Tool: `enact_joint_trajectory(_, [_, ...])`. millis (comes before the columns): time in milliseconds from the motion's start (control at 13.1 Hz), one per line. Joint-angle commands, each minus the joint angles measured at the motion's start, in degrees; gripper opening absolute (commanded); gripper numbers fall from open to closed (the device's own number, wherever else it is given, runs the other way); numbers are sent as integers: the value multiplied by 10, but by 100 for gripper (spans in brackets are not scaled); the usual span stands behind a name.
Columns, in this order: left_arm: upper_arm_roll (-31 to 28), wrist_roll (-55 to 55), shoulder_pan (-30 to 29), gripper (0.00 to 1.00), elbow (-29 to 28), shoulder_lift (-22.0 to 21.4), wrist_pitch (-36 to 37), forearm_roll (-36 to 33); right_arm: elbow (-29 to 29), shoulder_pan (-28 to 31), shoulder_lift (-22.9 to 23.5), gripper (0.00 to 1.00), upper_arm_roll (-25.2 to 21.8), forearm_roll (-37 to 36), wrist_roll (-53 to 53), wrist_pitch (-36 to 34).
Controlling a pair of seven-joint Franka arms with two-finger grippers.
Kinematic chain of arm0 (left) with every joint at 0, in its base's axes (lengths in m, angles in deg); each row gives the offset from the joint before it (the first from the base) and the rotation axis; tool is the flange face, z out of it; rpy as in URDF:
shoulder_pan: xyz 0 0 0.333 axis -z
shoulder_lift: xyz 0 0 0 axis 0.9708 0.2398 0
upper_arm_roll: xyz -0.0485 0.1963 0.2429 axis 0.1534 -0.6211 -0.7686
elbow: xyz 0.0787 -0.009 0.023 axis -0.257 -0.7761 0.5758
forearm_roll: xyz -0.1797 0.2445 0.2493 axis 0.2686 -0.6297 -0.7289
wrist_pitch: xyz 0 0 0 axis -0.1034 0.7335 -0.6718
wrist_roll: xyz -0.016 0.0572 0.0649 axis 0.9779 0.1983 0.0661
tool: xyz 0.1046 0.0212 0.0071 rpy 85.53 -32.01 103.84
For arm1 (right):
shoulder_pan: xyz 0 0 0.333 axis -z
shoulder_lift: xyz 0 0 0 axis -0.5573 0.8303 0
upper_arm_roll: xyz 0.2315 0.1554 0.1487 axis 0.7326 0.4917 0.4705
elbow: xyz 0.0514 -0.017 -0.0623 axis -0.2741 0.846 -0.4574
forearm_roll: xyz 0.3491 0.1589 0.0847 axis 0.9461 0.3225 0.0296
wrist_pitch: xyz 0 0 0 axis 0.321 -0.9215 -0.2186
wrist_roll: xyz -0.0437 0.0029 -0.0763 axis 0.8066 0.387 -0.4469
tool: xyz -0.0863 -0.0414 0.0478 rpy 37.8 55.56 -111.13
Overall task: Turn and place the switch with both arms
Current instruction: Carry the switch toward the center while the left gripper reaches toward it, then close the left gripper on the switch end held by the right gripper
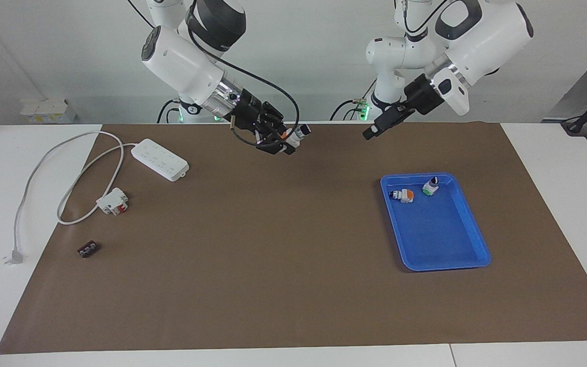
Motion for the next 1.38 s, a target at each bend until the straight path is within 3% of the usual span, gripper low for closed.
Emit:
enact_joint_trajectory(0, [-7, -54, 43, 67, -17, -13, -48, 22, -4, -13, 8, 0, 1, 14, -8, 14])
enact_joint_trajectory(383, [-4, -58, 60, 58, -7, -10, -71, 58, 1, -28, 7, 0, 1, 8, -10, 23])
enact_joint_trajectory(996, [23, -58, 66, 46, 0, -5, -73, 58, 6, -35, 4, 0, 1, 6, -8, 25])
enact_joint_trajectory(1303, [30, -57, 69, 33, 2, -4, -73, 58, 7, -35, 5, 0, 1, 6, -7, 24])
